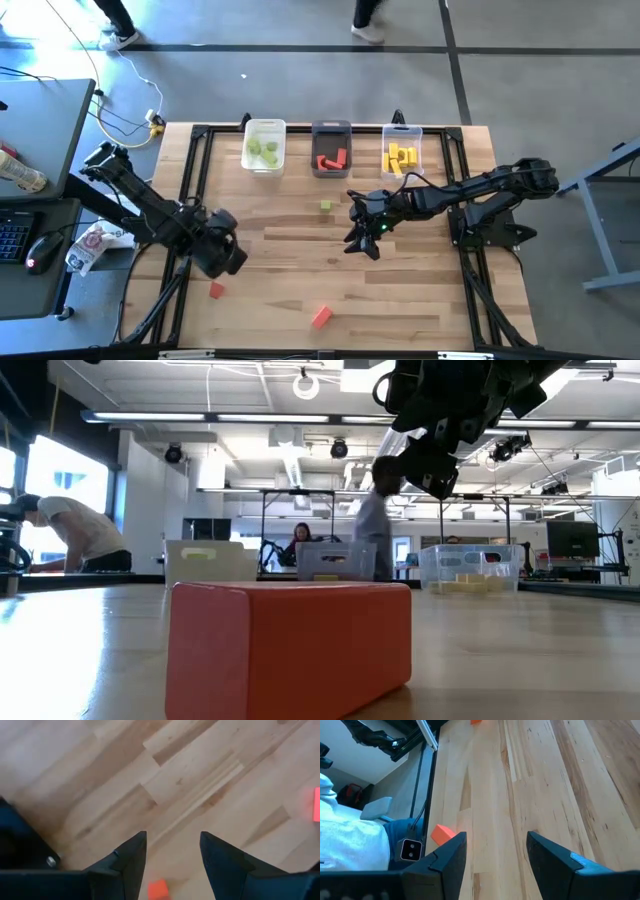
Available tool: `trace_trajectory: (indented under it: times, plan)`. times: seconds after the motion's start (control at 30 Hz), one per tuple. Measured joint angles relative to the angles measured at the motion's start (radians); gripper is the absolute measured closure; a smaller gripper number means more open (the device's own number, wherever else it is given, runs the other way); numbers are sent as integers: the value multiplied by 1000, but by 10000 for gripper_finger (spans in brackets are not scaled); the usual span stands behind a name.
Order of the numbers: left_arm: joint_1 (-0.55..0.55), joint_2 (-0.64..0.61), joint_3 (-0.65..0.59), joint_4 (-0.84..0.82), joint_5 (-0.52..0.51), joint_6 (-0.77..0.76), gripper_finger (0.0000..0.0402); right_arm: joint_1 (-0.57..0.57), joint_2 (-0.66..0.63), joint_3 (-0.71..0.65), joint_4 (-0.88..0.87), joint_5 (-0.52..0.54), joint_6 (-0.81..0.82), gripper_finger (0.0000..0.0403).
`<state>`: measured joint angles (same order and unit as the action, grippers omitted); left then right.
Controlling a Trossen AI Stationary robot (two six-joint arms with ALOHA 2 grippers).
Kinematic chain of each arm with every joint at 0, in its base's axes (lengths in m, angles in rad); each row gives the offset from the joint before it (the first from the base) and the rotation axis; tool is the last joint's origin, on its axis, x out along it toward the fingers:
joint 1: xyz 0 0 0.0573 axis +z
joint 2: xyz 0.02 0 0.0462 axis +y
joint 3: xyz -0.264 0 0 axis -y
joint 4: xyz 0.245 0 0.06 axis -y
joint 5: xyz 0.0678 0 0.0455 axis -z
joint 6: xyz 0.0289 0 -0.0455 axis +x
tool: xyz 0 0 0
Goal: Sort & place blocks by color
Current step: Put the orange block into the black bin
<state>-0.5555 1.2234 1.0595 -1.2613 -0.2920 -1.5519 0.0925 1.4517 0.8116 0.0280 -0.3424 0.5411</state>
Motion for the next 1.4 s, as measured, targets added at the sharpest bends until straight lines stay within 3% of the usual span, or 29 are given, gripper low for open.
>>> trace_trajectory:
  times: [0.2,0.73,1.07,1.4]
  plan:
    - [-109,40,0,0,16,-193,232,0,0,0,-18,0,-21,210]
    - [-283,209,0,4,218,-524,232,0,0,0,-35,0,-24,210]
    - [-316,282,0,112,234,-594,232,0,0,0,-44,47,-25,210]
    - [-317,352,0,115,236,-644,232,0,0,0,-51,52,-23,210]
